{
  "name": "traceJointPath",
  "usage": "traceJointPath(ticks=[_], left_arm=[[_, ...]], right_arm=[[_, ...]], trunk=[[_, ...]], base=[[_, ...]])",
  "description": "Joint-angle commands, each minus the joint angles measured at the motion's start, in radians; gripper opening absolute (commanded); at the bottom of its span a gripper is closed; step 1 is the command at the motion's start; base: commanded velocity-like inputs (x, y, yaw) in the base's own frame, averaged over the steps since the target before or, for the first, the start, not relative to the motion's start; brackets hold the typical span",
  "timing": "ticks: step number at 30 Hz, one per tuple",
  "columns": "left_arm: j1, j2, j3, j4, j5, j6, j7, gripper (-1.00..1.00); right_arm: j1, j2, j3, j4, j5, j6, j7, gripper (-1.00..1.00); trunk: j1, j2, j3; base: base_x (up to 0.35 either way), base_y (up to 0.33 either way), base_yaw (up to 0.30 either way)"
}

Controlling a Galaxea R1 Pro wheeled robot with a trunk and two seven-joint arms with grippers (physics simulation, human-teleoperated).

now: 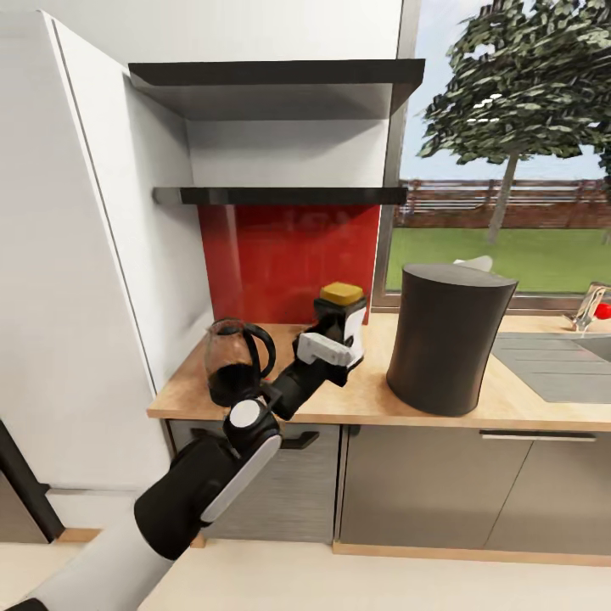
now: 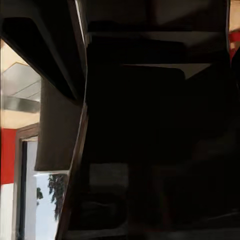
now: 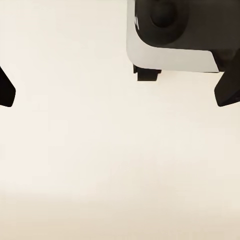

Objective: Set up a coffee station on the kitchen countertop: keep the coffee maker on the countertop, move the bottle of coffee from the kitchen shelf to the counter next to the coffee maker, place a paper coffee filter on top of the coffee maker, put the saucer next to the coffee maker with the coffee cup on the saucer, and place the electric kettle next to the coffee maker.

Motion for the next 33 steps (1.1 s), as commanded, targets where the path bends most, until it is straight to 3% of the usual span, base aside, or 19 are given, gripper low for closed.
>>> traceJointPath(ticks=[1, 2, 6, 8, 27, 33], left_arm=[[0.011, 0.015, -0.022, 0.019, 0.017, -0.039, 0.016, -1.0], [0.023, 0.031, -0.043, 0.082, 0.029, -0.126, 0.027, -1.0], [0.03, 0.04, -0.067, 0.205, 0.037, -0.256, 0.033, -1.0], [0.031, 0.042, -0.084, 0.242, 0.04, -0.283, 0.034, -1.0], [0.032, 0.039, -0.096, 0.32, 0.046, -0.304, 0.033, -1.0], [0.032, 0.038, -0.097, 0.322, 0.102, -0.306, 0.033, -1.0]], right_arm=[[-0.001, 0.0, 0.002, 0.001, 0.001, -0.003, 0.0, 1.0], [-0.001, -0.001, 0.002, 0.001, 0.001, -0.003, 0.0, 1.0], [-0.001, -0.001, 0.002, 0.001, 0.001, -0.003, 0.0, 1.0], [-0.001, -0.001, 0.002, 0.001, 0.001, -0.003, 0.0, 1.0], [-0.001, -0.001, 0.001, 0.001, 0.001, -0.003, 0.0, 1.0], [-0.001, -0.001, 0.001, 0.001, 0.001, -0.003, 0.0, 1.0]], trunk=[[0.0, -0.001, -0.001], [0.0, -0.001, -0.001], [0.0, -0.001, -0.001], [0.0, -0.001, -0.001], [0.0, -0.001, -0.001], [0.008, -0.015, -0.007]], base=[[0.0, 0.0, 0.0], [0.0, 0.0, 0.0], [0.0, 0.0, 0.0], [0.0, 0.0, 0.0], [0.092, -0.007, 0.0], [0.018, -0.004, 0.0]])
